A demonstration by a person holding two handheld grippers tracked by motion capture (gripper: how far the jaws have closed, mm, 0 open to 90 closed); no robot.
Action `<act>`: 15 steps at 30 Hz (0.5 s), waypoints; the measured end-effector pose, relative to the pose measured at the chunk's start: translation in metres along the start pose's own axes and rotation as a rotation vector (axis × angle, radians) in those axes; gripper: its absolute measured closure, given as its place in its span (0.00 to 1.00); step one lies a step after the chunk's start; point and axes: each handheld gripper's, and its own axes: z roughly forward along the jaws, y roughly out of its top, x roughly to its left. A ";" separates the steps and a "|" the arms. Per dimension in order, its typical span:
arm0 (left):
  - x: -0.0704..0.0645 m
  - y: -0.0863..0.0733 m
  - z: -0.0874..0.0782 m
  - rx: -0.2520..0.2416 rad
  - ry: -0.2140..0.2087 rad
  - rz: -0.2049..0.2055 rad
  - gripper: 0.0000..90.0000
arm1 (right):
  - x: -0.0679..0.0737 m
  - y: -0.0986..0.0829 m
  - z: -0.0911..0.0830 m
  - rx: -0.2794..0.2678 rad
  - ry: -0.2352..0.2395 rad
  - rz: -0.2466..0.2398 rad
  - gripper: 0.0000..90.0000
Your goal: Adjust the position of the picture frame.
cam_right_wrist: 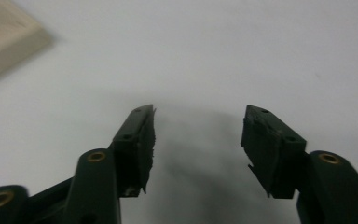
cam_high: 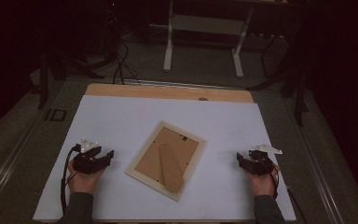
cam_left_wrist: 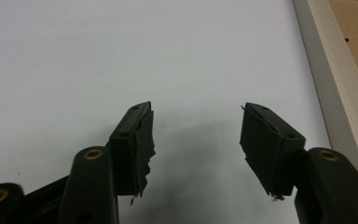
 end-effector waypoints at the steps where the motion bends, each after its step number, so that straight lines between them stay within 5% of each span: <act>1: 0.000 0.000 -0.001 -0.005 -0.009 0.004 0.52 | 0.001 0.000 -0.001 -0.003 0.009 -0.004 0.50; 7: -0.004 0.000 -0.001 -0.006 -0.072 0.033 0.60 | 0.001 -0.001 -0.003 -0.009 0.034 -0.017 0.52; 15: -0.005 0.001 -0.002 0.009 -0.072 0.053 0.66 | 0.004 0.000 -0.003 -0.008 0.046 -0.043 0.53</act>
